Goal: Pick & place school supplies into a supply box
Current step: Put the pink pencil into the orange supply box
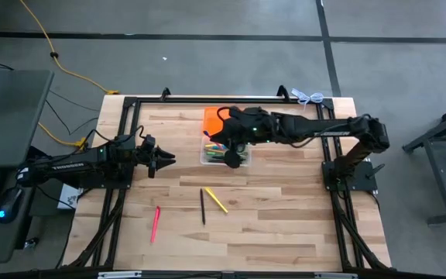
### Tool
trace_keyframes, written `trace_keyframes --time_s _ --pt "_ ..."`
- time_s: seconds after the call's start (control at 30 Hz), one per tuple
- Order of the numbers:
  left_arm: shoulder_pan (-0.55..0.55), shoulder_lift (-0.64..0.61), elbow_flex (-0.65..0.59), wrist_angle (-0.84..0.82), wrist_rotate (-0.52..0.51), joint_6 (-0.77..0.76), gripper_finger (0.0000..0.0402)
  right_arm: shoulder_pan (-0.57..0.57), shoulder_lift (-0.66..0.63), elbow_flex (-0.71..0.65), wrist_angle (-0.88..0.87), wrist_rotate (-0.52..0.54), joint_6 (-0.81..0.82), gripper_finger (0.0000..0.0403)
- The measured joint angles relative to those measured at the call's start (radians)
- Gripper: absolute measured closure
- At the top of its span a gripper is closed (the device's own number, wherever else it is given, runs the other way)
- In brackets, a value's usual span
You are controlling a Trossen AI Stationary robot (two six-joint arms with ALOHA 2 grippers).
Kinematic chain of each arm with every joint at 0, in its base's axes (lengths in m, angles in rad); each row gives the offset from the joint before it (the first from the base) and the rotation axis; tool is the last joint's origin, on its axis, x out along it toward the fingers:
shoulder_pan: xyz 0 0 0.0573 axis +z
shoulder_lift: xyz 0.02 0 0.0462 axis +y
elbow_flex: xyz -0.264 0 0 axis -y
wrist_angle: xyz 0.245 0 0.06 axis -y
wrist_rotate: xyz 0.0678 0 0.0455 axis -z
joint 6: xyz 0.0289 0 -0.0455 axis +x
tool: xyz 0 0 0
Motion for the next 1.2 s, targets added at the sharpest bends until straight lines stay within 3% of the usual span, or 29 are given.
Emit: trace_keyframes --time_s 0.7,1.2 --pt "0.0 0.0 0.0 -0.005 -0.002 0.0 0.0234 -0.133 0.178 0.001 -0.152 -0.044 -0.046 0.0403" --pt "0.0 0.0 0.0 -0.009 -0.004 0.0 0.0234 -0.147 0.304 0.001 -0.22 -0.077 -0.096 0.0403"
